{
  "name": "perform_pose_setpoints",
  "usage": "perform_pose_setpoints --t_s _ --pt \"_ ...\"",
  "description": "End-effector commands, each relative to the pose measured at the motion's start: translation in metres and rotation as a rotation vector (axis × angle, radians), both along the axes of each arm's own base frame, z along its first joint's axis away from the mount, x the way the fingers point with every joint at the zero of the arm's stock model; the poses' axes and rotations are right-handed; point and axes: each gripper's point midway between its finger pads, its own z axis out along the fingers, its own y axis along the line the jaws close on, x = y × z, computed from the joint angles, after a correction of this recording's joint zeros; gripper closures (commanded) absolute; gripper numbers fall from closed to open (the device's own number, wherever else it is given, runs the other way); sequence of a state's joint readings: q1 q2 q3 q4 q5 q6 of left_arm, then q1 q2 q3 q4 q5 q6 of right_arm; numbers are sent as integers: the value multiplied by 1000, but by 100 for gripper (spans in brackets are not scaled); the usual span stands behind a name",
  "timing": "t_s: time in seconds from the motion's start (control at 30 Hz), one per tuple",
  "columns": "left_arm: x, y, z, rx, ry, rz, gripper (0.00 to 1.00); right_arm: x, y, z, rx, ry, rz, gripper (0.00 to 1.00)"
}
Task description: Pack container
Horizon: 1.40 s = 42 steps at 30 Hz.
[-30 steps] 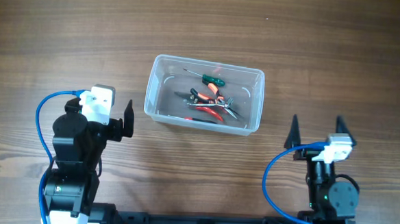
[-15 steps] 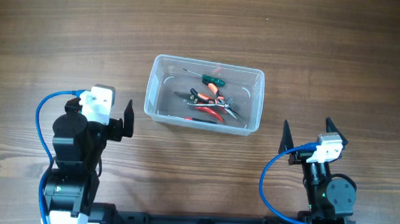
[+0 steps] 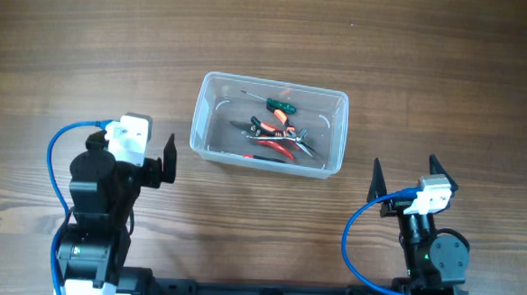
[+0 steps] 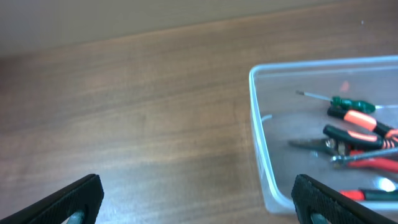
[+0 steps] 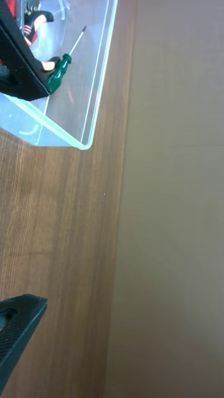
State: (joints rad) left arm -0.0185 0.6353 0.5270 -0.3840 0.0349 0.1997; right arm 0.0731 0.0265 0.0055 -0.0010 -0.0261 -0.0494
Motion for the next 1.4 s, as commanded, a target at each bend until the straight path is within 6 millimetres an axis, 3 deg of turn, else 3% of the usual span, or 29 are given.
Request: perform_pose_setpoints --t_s 0.0,0.1,0.23,0.37,0.5,0.6,0.73,1.37 --pt "-22 0 10 -33 -33 13 0 -1 4 3 13 -13 21 0" --pt "-62 -20 16 -130 -58 -67 0 -1 4 3 13 -13 21 0" --pt "-92 -20 38 -210 -223 -56 0 -1 4 3 13 -13 21 0" --pt "-76 -23 24 -273 -247 -46 0 -1 4 3 13 -13 21 0" --pt "-45 -27 18 -281 -411 -74 0 -1 4 3 12 -13 21 0" --pt "-31 -28 -4 -298 -487 -78 0 -1 4 3 13 -13 21 0" --pt "-31 -25 -29 -317 -387 -45 0 -1 4 3 13 -13 21 0" --pt "-30 -24 -30 -429 -361 -16 0 -1 4 3 12 -13 21 0"
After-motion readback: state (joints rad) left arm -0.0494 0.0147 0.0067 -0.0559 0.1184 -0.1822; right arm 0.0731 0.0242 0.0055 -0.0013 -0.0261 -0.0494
